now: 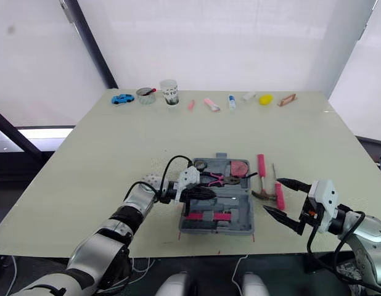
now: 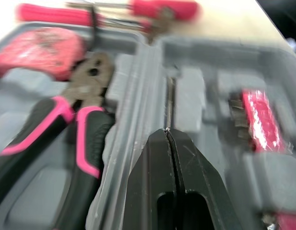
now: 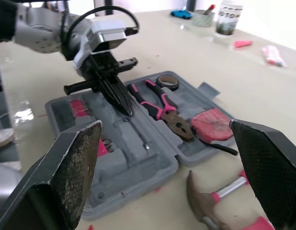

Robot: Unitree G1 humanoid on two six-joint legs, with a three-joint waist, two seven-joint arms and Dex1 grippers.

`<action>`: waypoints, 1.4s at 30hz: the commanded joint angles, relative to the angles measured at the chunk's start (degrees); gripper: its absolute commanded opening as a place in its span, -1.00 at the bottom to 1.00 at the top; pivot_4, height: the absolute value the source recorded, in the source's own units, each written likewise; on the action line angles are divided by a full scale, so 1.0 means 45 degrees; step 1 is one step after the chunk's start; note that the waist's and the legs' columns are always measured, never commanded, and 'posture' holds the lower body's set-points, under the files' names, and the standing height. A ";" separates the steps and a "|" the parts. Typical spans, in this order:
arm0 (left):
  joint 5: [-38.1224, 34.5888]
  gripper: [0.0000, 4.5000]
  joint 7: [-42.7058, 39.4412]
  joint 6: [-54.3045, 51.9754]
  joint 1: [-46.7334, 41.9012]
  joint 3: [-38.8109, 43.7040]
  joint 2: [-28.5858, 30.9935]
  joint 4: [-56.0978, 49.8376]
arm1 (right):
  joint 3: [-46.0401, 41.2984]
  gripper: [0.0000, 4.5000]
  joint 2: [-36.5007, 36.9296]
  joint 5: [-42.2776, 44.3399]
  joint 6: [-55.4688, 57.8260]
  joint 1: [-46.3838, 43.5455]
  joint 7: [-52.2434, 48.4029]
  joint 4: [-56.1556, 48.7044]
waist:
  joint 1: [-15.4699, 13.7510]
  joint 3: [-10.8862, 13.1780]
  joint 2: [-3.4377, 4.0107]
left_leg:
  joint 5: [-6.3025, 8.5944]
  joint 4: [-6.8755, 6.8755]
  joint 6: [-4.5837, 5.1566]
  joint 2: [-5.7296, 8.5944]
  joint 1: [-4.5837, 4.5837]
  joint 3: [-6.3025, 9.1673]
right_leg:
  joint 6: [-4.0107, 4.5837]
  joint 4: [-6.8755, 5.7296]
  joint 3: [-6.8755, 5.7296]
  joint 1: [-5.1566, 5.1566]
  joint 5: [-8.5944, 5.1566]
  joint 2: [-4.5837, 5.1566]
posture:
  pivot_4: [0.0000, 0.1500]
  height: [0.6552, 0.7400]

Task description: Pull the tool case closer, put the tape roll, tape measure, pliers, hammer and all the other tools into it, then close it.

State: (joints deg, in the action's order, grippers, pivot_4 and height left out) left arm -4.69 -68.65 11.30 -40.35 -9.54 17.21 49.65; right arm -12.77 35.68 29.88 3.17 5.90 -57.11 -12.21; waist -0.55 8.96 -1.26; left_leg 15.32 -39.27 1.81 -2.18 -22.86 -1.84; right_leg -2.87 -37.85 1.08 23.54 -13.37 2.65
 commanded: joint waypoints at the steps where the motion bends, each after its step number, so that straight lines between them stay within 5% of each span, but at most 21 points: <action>1: -0.1212 -1.00 0.0424 -0.0803 0.0393 0.1403 0.0830 -0.2183 | -0.0823 1.00 -0.0421 0.0269 0.0000 0.0091 0.0915 0.0064 | 0.0049 0.0002 0.0001 | 0.0000 0.0006 0.0000 -0.0003 -0.0003 0.0001 | 0.0002 -0.0001 -0.0001 0.0004 0.0000 -0.0001 | 1.00 1.00; 11: -0.3096 -1.00 0.1445 -0.3196 0.4036 0.3840 0.2966 -0.6984 | -0.1947 1.00 -0.1144 -0.0090 -0.0580 0.1112 0.2173 0.1051 | 0.0028 0.0011 0.0016 | 0.0002 0.0032 -0.0002 -0.0007 -0.0003 0.0006 | 0.0002 0.0025 0.0008 0.0004 -0.0005 0.0009 | 1.00 1.00; 16: -0.3588 -0.20 0.1989 -0.3438 0.6618 0.5174 0.3840 -0.8335 | -0.2500 1.00 -0.1482 -0.0039 -0.0853 0.2002 0.2391 0.1206 | 0.0056 0.0012 0.0024 | 0.0002 0.0034 -0.0003 -0.0023 0.0024 0.0012 | 0.0050 0.0016 0.0028 0.0004 -0.0030 0.0016 | 1.00 1.00; 20: -0.4000 0.78 0.2435 -0.3637 0.8451 0.6139 0.4138 -0.9146 | -0.2930 1.00 -0.1697 0.0000 -0.0996 0.2785 0.2495 0.1266 | 0.0073 0.0018 0.0027 | 0.0003 0.0037 -0.0005 -0.0061 0.0026 0.0004 | 0.0053 0.0020 0.0036 0.0007 -0.0032 0.0037 | 1.00 1.00; 22: -0.4168 0.98 0.2621 -0.3605 0.9309 0.6662 0.4149 -0.9306 | -0.3134 1.00 -0.1809 -0.0058 -0.1144 0.3149 0.2609 0.1325 | 0.0049 0.0017 0.0028 | 0.0003 0.0035 -0.0005 -0.0060 0.0028 0.0001 | 0.0049 0.0021 0.0035 0.0008 -0.0033 0.0050 | 1.00 1.00; 30: -0.4976 0.98 0.2946 -0.3681 1.2035 0.8129 0.4010 -1.0234 | -0.3743 1.00 -0.2260 -0.0067 -0.1486 0.4581 0.2881 0.1350 | 0.0007 0.0018 0.0035 | 0.0006 0.0088 -0.0010 -0.0062 0.0024 -0.0020 | 0.0050 0.0054 0.0035 0.0038 -0.0039 0.0092 | 1.00 1.00; 42: -0.5174 0.98 0.1904 -0.3737 1.0833 0.7022 0.4669 -1.1077 | -0.2399 1.00 -0.2142 -0.1207 -0.0754 0.3289 0.4162 0.0165 | -0.0016 0.0021 0.0047 | 0.0007 0.0094 -0.0012 -0.0058 0.0017 -0.0037 | 0.0053 0.0051 0.0032 0.0058 -0.0037 0.0101 | 1.00 1.00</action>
State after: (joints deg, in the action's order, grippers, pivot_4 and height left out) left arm -27.27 -58.45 -6.05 9.51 22.73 37.06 2.68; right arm -24.63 25.47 25.46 -1.21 21.80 -40.14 -7.35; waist -0.62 9.05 -1.05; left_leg 15.35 -38.83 1.76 -2.44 -22.78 -2.01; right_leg -2.62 -37.62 1.24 23.81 -13.53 3.07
